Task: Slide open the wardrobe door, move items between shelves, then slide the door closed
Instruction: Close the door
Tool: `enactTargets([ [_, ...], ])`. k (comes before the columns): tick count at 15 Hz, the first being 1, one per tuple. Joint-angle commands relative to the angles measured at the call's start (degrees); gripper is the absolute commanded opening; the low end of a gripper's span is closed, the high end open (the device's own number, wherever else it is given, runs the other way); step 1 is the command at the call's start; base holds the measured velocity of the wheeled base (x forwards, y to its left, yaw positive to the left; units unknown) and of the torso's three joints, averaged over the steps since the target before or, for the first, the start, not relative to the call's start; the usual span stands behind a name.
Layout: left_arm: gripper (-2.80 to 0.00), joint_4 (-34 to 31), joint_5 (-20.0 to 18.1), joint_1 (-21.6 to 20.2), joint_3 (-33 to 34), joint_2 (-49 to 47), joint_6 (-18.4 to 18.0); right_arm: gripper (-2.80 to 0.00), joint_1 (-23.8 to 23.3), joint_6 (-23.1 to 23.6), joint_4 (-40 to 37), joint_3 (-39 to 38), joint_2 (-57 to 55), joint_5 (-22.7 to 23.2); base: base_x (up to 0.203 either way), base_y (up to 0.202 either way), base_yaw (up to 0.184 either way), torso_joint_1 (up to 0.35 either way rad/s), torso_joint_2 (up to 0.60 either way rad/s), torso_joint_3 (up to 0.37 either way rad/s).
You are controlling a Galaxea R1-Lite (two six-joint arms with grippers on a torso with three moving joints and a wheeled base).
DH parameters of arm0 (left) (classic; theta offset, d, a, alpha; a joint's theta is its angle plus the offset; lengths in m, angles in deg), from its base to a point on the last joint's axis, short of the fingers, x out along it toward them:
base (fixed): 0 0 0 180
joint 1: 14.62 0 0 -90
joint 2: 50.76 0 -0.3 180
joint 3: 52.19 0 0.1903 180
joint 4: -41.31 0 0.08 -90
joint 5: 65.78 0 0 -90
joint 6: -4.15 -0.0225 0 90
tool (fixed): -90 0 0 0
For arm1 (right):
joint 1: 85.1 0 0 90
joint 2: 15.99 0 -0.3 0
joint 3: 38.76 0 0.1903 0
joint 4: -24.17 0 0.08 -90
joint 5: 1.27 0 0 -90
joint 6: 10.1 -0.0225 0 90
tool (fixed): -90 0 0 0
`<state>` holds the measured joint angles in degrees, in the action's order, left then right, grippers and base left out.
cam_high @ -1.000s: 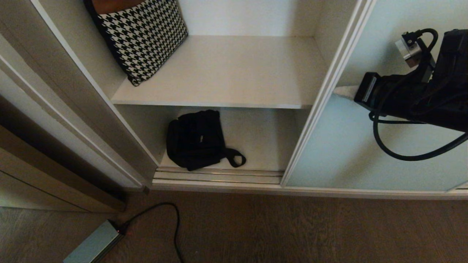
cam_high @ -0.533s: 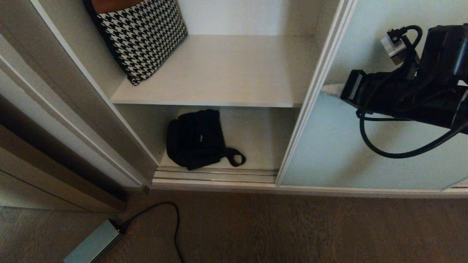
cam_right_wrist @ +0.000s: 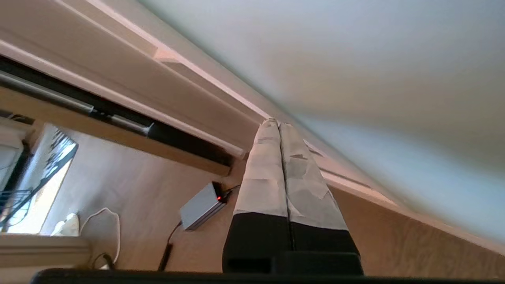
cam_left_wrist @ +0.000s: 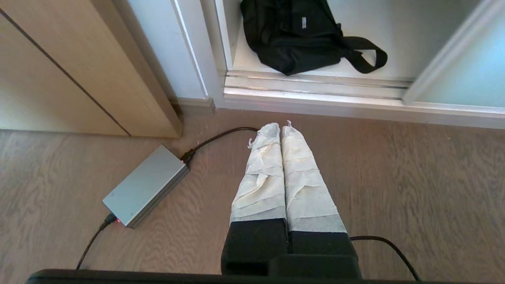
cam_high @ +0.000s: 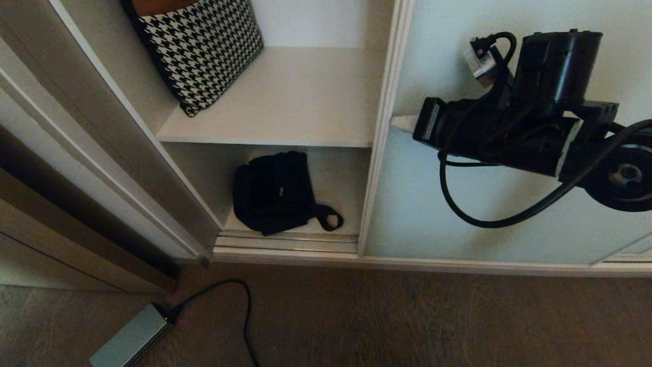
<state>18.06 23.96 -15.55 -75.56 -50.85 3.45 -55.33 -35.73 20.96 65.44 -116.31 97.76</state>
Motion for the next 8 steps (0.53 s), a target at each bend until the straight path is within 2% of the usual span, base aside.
enactTargets([
  [1, -2.8, 0.05, 0.0, -0.04, 0.0, 0.01, -0.02, -2.8, 1.98, 0.07, -0.47, -2.67, 4.44, -0.01, 0.0, 0.0, 0.0, 0.0, 0.0, 0.0],
  [6, -2.8, -0.02, 0.09, -0.02, 0.0, 0.01, 0.0, -2.8, 4.32, 0.35, -1.15, -14.03, 22.93, 0.36, 0.0, 0.0, 0.0, 0.0, 0.0, 0.0],
  [8, -2.8, -0.02, 0.0, 0.05, 0.0, 0.01, 0.0, -2.8, 3.81, 0.17, -3.83, -17.83, 30.29, 0.06, 0.0, 0.0, 0.0, 0.0, 0.0, 0.0],
])
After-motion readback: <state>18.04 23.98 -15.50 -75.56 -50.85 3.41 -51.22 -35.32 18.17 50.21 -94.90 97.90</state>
